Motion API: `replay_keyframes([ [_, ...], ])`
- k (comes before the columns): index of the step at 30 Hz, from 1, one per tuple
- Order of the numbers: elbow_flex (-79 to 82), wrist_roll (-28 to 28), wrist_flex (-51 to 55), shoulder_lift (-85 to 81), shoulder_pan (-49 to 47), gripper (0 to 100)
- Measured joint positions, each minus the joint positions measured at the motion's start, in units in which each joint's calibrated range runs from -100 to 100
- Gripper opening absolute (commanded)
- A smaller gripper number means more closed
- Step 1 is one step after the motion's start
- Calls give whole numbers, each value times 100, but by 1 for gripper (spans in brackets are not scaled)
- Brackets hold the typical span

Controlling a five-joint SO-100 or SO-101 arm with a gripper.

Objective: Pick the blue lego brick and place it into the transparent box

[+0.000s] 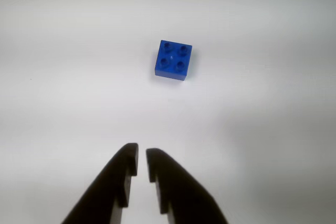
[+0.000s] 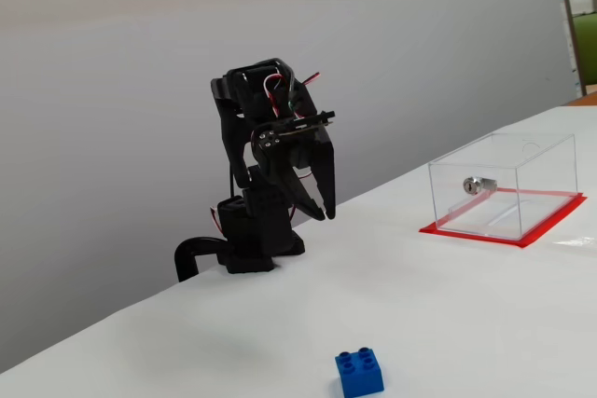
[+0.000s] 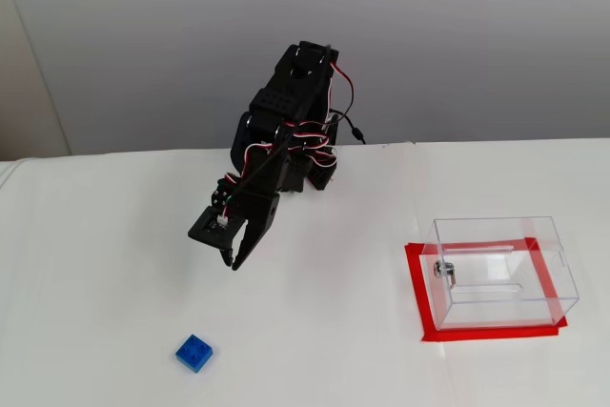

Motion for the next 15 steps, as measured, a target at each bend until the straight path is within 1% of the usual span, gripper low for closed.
replay_keyframes([
  [2,0,0,0,76,0,17],
  [4,0,0,0,195,0,21],
  [8,-88,0,0,558,0,24],
  [15,-953,0,-9,1353,-96,33],
])
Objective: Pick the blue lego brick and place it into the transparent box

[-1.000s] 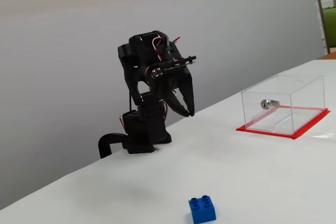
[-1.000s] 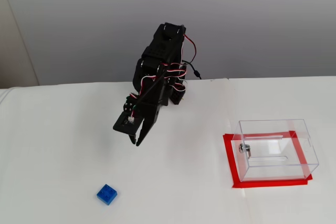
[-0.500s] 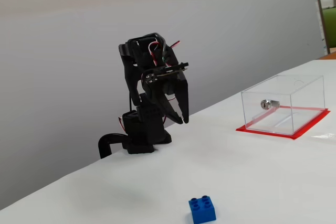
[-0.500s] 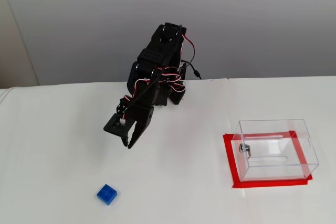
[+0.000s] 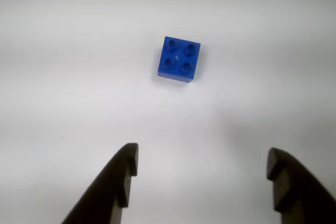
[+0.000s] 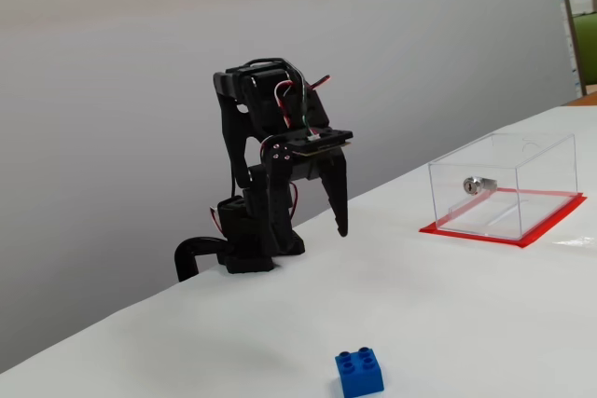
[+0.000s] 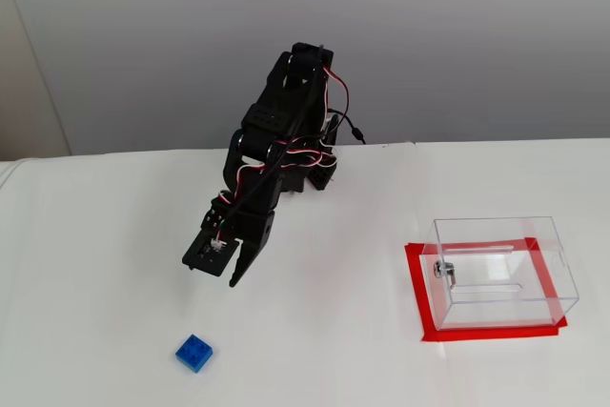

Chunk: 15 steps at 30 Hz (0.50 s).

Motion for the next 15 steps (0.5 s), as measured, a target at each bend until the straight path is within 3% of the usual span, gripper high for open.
replay_keyframes([
  [15,-635,0,-634,1378,-160,33],
])
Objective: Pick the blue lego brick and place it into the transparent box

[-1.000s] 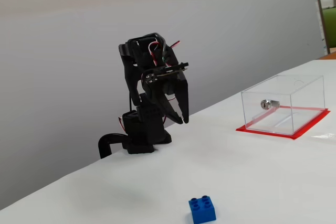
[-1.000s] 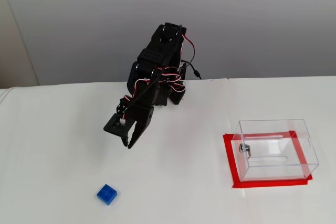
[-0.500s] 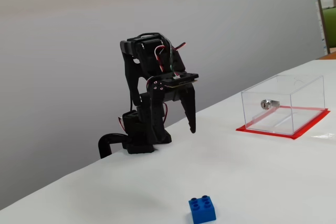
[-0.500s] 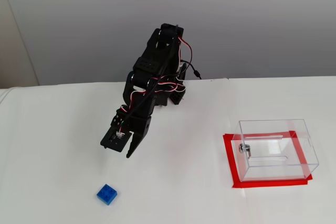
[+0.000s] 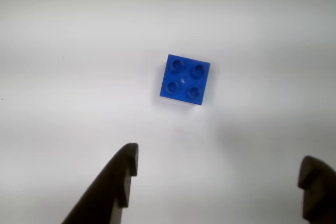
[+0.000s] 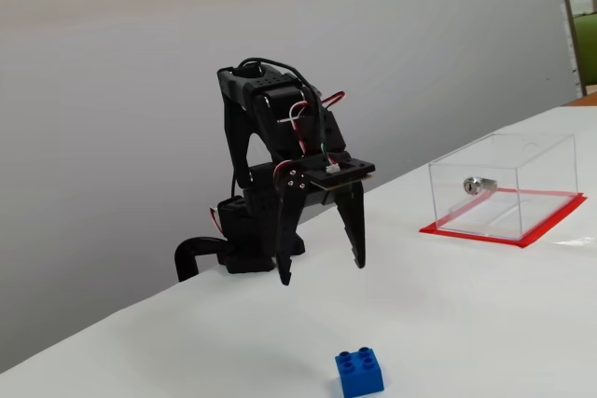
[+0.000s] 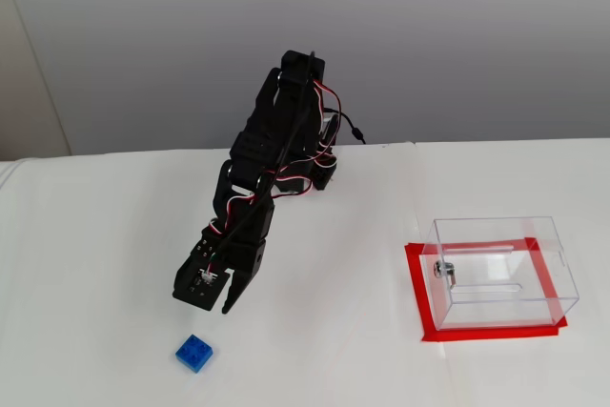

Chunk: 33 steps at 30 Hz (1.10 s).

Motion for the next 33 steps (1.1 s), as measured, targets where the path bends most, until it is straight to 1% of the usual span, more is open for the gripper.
replay_keyframes([
  [9,0,0,-763,634,-107,33],
  [18,-44,0,-1174,1294,-96,33],
  [25,-88,0,-1405,1531,-96,33],
  [33,-662,0,-1405,2038,-96,33],
])
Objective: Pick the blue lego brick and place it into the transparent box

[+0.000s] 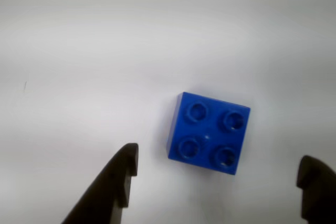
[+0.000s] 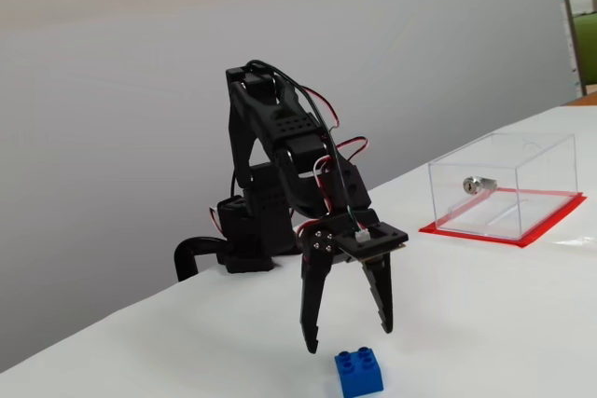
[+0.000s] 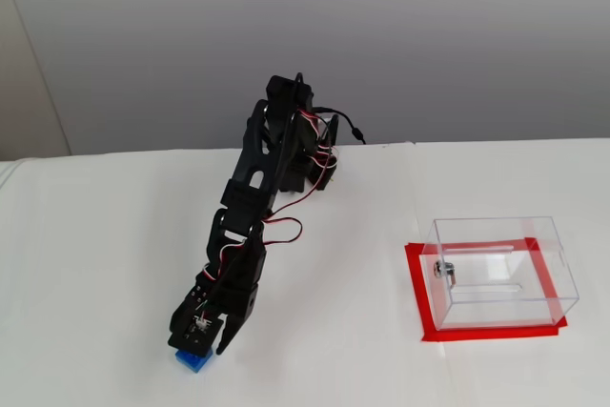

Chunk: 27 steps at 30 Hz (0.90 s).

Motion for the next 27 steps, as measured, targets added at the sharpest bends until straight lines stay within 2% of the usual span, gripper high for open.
replay_keyframes([
  [20,-874,0,0,989,256,33],
  [27,-1324,0,334,1311,256,33],
])
